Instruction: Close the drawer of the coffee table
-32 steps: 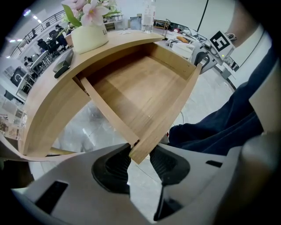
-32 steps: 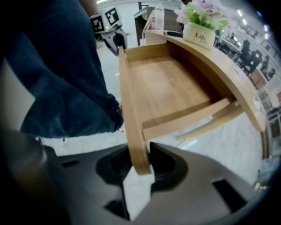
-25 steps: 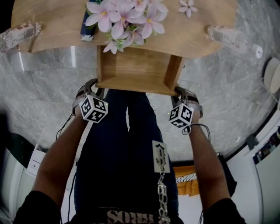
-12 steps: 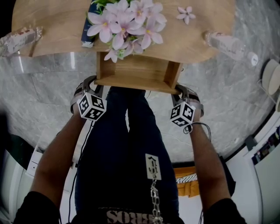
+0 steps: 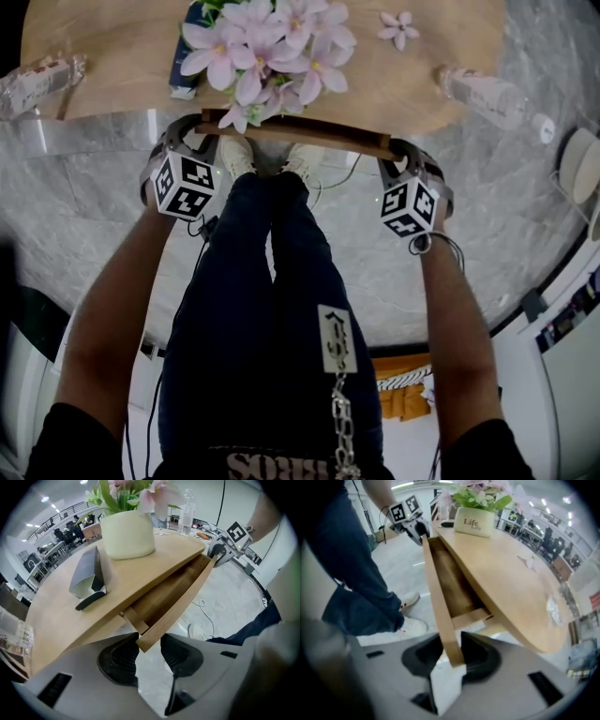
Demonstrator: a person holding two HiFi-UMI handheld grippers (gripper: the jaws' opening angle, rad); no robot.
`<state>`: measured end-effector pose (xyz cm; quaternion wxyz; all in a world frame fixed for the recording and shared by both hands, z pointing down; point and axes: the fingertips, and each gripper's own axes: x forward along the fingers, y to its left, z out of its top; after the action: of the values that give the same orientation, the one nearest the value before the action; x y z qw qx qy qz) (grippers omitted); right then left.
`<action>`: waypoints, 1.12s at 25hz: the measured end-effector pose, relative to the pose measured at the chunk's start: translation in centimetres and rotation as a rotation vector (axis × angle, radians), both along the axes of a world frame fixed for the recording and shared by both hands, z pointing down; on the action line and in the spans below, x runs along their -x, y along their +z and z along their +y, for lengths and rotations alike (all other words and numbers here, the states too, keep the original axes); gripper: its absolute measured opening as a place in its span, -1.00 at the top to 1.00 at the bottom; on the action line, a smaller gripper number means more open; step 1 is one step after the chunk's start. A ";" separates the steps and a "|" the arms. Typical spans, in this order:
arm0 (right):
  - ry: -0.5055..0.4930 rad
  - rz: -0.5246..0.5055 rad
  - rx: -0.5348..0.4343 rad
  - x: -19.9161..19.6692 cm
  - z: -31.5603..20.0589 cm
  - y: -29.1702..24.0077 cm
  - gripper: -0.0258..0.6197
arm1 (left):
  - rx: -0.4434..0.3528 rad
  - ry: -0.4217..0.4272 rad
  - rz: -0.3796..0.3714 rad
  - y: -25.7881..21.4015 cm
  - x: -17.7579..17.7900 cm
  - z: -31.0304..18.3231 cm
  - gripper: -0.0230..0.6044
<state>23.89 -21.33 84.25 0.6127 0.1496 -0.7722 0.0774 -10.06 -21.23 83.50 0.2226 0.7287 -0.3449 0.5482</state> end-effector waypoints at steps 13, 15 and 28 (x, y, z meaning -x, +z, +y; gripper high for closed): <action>0.584 -0.154 -0.063 -2.5 -2.4 -6.4 0.22 | -0.001 -0.514 0.149 -5.2 0.7 -0.2 0.49; 0.603 -0.211 -0.098 -2.0 -1.7 -11.4 0.25 | -0.085 -0.474 0.152 -10.1 0.4 0.4 0.76; 0.680 -0.940 -0.380 8.0 -10.2 -50.9 0.82 | -0.640 -0.311 0.583 -53.0 -5.7 -10.4 0.86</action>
<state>15.92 -31.55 33.32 0.1099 0.4443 -0.8692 0.1873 -4.35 -31.62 30.46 0.1537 0.8240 -0.5253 0.1463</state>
